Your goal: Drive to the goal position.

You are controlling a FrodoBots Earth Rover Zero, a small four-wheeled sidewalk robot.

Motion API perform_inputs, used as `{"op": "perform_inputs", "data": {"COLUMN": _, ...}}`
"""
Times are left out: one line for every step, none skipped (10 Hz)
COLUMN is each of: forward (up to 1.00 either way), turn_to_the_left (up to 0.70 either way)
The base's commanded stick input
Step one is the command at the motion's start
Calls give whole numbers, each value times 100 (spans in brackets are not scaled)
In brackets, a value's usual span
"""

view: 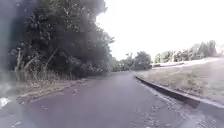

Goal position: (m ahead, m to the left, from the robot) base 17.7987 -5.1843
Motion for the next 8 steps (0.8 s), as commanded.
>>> {"op": "perform_inputs", "data": {"forward": 100, "turn_to_the_left": 0}}
{"op": "perform_inputs", "data": {"forward": 100, "turn_to_the_left": 0}}
{"op": "perform_inputs", "data": {"forward": 100, "turn_to_the_left": 6}}
{"op": "perform_inputs", "data": {"forward": 100, "turn_to_the_left": 12}}
{"op": "perform_inputs", "data": {"forward": 100, "turn_to_the_left": 18}}
{"op": "perform_inputs", "data": {"forward": 100, "turn_to_the_left": 0}}
{"op": "perform_inputs", "data": {"forward": 100, "turn_to_the_left": 0}}
{"op": "perform_inputs", "data": {"forward": 100, "turn_to_the_left": 0}}
